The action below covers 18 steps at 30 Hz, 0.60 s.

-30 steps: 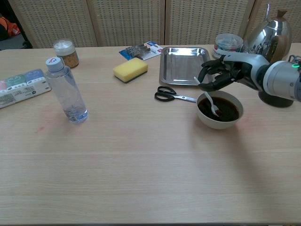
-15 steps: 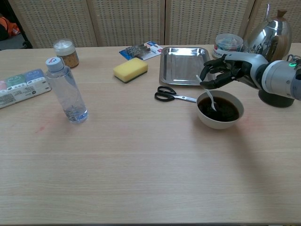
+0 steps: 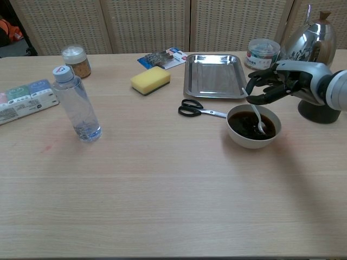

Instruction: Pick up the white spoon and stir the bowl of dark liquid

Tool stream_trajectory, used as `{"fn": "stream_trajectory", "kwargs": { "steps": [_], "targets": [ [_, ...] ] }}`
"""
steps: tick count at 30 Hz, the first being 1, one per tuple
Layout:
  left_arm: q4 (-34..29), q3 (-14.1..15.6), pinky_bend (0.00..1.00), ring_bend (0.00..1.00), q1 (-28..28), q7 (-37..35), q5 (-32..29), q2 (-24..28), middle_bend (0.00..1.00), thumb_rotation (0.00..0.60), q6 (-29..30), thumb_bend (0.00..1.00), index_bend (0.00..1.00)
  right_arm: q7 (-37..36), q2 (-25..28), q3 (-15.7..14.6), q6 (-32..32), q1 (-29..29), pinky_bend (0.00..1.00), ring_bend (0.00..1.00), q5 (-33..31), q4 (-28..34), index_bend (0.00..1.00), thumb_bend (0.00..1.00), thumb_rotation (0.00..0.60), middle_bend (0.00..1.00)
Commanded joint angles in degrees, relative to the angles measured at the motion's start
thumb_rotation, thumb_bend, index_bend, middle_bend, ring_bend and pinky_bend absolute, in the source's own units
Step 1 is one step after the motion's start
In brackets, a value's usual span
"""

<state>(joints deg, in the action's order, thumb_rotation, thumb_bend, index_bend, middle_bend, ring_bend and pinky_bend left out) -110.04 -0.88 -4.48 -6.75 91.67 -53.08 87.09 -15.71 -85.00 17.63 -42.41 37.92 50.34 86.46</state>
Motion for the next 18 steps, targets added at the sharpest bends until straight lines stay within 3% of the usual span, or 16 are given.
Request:
{"fn": "stream_trajectory", "kwargs": {
  "steps": [1, 18],
  "targets": [
    [0.0, 0.1, 0.0, 0.0, 0.0, 0.1, 0.1, 0.0, 0.0, 0.6, 0.0, 0.0, 0.0, -0.2, 0.0, -0.3, 0.3, -0.1, 0.0, 0.0, 0.3, 0.4, 0.57, 0.52, 0.6, 0.0],
    [0.5, -0.3, 0.0, 0.0, 0.1, -2.2, -0.6, 0.8, 0.0, 0.6, 0.3, 0.0, 0.0, 3.3, -5.5, 1.2, 0.1, 3.9, 0.0, 0.0, -3.2, -4.7, 0.57, 0.52, 0.6, 0.0]
  ]
}}
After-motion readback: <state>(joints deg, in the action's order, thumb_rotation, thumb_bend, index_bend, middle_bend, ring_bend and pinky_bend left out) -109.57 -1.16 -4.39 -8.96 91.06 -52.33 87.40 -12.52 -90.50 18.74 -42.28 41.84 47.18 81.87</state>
